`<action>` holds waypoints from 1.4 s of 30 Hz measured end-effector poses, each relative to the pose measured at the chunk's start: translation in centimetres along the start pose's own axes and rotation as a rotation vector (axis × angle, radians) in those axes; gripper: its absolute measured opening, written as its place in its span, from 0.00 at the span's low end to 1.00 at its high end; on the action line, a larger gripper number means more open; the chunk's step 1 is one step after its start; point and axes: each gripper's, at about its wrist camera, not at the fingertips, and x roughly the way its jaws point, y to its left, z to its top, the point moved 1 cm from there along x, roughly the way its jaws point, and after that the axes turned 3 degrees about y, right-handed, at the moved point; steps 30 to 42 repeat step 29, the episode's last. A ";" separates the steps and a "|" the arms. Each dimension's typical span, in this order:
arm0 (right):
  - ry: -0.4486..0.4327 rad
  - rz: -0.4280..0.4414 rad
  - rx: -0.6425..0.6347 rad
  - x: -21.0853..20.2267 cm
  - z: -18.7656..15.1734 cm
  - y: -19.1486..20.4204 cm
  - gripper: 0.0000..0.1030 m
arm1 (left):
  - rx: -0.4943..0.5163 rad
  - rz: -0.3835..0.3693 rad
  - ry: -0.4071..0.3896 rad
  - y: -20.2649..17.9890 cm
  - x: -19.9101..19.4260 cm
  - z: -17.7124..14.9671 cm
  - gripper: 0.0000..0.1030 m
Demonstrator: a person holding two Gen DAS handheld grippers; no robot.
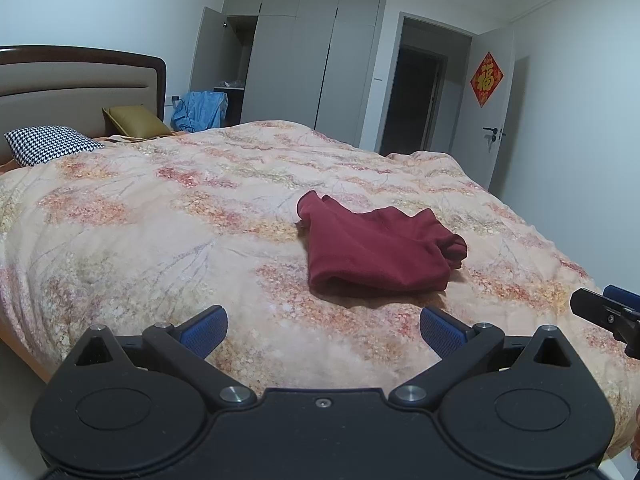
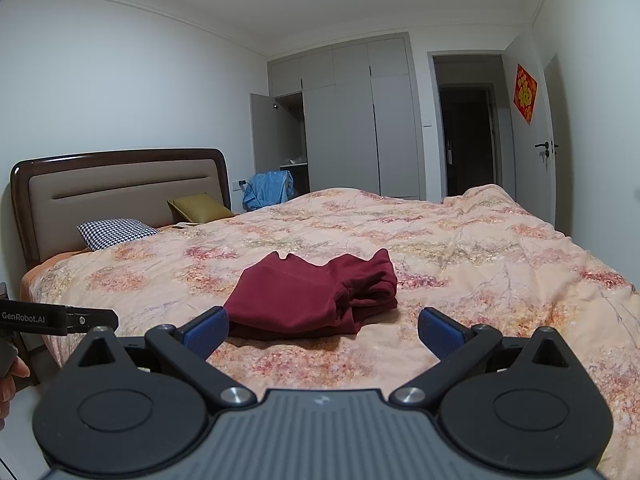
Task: Fold small clothes
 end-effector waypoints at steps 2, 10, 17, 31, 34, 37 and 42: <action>0.003 0.000 0.001 0.1 0.0 0.0 1.00 | 0.001 -0.003 0.007 -0.1 0.2 0.0 0.99; 0.022 0.004 -0.006 0.9 -0.1 -0.2 1.00 | 0.066 0.076 0.032 -1.1 1.3 -0.1 0.99; 0.047 -0.001 -0.001 2.0 -0.4 -0.7 1.00 | 0.055 0.072 0.060 -0.9 2.8 0.0 0.99; 0.114 -0.009 0.017 4.4 -1.3 -1.9 1.00 | 0.053 0.077 0.129 -0.8 5.9 -0.2 0.99; 0.114 -0.009 0.017 4.4 -1.3 -1.9 1.00 | 0.053 0.077 0.129 -0.8 5.9 -0.2 0.99; 0.114 -0.009 0.017 4.4 -1.3 -1.9 1.00 | 0.053 0.077 0.129 -0.8 5.9 -0.2 0.99; 0.114 -0.009 0.017 4.4 -1.3 -1.9 1.00 | 0.053 0.077 0.129 -0.8 5.9 -0.2 0.99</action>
